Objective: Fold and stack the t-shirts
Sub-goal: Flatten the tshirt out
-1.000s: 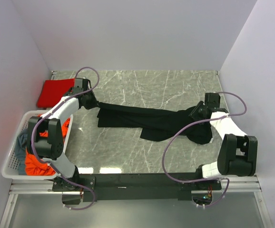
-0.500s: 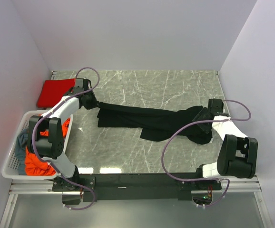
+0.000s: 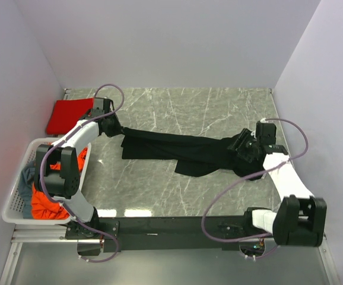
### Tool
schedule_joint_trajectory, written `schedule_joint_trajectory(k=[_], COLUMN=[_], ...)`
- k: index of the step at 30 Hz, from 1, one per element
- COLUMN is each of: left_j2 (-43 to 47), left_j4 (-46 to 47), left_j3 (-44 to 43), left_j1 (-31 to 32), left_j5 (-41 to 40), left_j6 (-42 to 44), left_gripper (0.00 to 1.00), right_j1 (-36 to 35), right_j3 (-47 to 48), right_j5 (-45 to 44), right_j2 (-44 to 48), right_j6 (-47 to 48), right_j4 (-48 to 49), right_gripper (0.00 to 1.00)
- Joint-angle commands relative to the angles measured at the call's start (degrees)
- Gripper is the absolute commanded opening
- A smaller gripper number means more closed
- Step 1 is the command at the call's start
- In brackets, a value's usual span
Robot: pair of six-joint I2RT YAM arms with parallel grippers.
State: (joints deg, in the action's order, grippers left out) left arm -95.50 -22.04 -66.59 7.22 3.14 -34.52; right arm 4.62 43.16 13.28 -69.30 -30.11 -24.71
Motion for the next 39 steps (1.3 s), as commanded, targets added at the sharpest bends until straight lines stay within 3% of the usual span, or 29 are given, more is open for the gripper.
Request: schedule_joint_trajectory(k=[1,6,12,21,27,32,39], left_j2=[-0.2,0.2,0.0,-0.2,-0.1,-0.3,-0.3], left_j4=[0.2,0.4,0.2,-0.2,-0.5,-0.5,-0.5], left_j3=[-2.4,-2.1,-2.2,-2.5,-2.6,-2.6,-2.6], left_j1=[0.1,0.2,0.2,0.2,0.2,0.2,0.2], left_j5=[0.1,-0.1,-0.2,-0.3,-0.9,-0.9,-0.6], left_j6=[0.9,0.9,0.9,0.9,1.1,1.0,1.1], left_gripper=[0.01,0.01,0.01,0.01,0.01,0.01,0.01], right_j1=[-0.9,0.7,1.7,-10.1,-18.3,-21.5,-22.0], right_j3=[0.4,-2.1,0.5,15.3,26.7,33.5,36.2], right_j5=[1.1,-5.9,-6.9,-23.6,-37.0,-40.9,-44.3], right_j2=[5.1,4.8,2.3,-8.0,-19.9,-29.1,-34.1], right_j6=[2.1,1.5,-0.6,-0.4,-8.7,-15.1,-18.1], right_j4=[-0.5,-1.0,-1.0,-9.2,-19.9,-27.0,-31.4], right_gripper=[0.6,0.6,0.56,0.53,0.58,0.61,0.61])
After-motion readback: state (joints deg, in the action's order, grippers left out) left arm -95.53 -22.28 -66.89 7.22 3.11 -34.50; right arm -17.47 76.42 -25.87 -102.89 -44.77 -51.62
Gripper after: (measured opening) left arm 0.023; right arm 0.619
